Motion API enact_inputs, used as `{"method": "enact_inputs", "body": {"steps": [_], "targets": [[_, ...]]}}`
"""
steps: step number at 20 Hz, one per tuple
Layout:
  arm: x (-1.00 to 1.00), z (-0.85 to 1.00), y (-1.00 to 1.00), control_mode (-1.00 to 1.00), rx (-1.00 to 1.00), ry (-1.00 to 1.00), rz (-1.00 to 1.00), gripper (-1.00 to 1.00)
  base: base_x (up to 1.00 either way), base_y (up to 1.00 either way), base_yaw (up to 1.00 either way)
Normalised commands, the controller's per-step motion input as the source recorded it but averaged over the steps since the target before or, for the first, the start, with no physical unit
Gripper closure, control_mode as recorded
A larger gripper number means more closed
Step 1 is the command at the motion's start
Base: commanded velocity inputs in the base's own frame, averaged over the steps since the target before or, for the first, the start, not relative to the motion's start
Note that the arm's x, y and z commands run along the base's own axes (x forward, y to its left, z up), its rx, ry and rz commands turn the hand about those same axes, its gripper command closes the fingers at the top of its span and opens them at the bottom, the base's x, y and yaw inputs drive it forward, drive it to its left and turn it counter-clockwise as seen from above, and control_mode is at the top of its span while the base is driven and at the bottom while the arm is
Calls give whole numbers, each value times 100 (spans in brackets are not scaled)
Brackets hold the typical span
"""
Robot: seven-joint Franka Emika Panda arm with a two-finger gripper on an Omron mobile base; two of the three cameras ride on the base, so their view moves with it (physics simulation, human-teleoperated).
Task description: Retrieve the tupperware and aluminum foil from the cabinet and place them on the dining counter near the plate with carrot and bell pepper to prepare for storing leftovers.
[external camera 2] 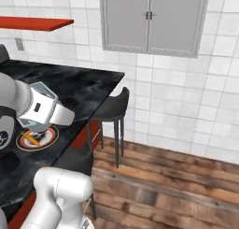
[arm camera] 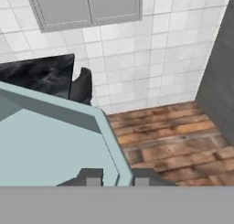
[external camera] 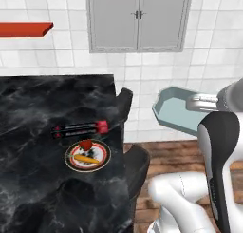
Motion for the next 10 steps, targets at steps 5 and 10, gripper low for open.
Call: {"method": "enact_inputs", "body": {"steps": [5,10], "targets": [[0,0,0,100,0,0,0,100,83,-35,67],[0,0,0,100,0,0,0,100,60,-35,71]]}}
